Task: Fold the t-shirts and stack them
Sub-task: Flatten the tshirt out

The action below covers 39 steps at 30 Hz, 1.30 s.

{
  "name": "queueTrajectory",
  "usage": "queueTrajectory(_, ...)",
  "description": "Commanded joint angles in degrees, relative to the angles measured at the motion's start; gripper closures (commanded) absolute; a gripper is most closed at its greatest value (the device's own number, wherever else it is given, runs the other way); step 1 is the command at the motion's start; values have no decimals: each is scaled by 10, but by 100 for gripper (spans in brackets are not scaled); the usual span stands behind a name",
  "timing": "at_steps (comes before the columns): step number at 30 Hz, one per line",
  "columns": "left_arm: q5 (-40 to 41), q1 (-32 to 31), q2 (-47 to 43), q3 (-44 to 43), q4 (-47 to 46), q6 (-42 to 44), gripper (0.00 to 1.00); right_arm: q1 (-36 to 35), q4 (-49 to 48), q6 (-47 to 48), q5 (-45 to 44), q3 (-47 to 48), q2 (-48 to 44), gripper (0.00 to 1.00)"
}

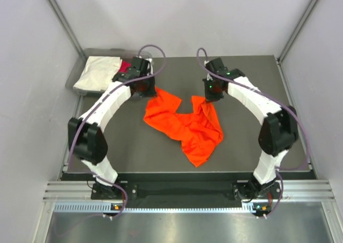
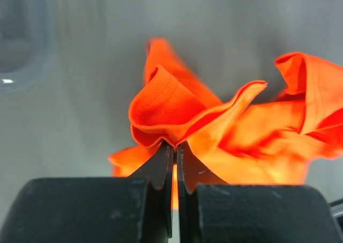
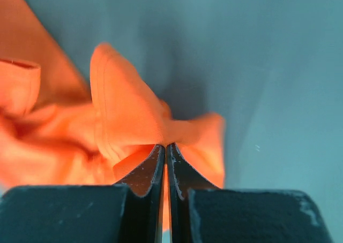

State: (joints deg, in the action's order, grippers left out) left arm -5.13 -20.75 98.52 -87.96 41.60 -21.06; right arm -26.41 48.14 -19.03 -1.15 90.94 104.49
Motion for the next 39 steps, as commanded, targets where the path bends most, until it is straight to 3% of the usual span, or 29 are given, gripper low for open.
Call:
queueTrajectory(1, 14, 4, -101, -20, 3, -20, 100, 3, 36, 30, -15, 40, -118, 100)
queueTrajectory(7, 56, 4, -308, 100, -24, -81, 100, 3, 52, 16, 4, -18, -295, 100)
queueTrajectory(9, 106, 5, -411, 168, -30, -99, 100, 2, 54, -1, 1, -41, -369, 100)
queueTrajectory(12, 145, 5, -524, 227, 2, -146, 81, 2, 67, -26, 4, -70, -438, 100)
queueTrajectory(13, 151, 5, -546, 235, 14, -154, 64, 3, 72, -40, 9, -80, -450, 100)
queueTrajectory(16, 160, 5, -598, 259, 37, -160, 44, 3, 67, -45, 41, -107, -476, 100)
queueTrajectory(17, 163, 4, -601, 257, 45, -159, 31, 3, 68, -44, 47, -114, -480, 100)
queueTrajectory(19, 148, 5, -585, 244, 52, -150, 25, 3, 71, -44, 60, -128, -486, 100)
queueTrajectory(23, 82, 5, -529, 223, 56, -133, 24, 3, 72, -61, 64, -152, -506, 100)
queueTrajectory(25, 32, 4, -502, 227, 42, -115, 25, 3, 73, -73, 66, -172, -517, 100)
queueTrajectory(26, -39, 4, -472, 243, 15, -112, 26, 3, 75, -78, 65, -181, -524, 100)
queueTrajectory(29, -143, -13, -396, 286, -34, -122, 37, 3, 71, -98, 71, -218, -555, 100)
queueTrajectory(35, -35, -160, -218, 270, -85, -94, 38, 3, 74, -129, 74, -268, -617, 100)
queueTrajectory(39, 15, -186, -95, 221, -60, -96, 43, 3, 80, -133, 68, -278, -633, 100)
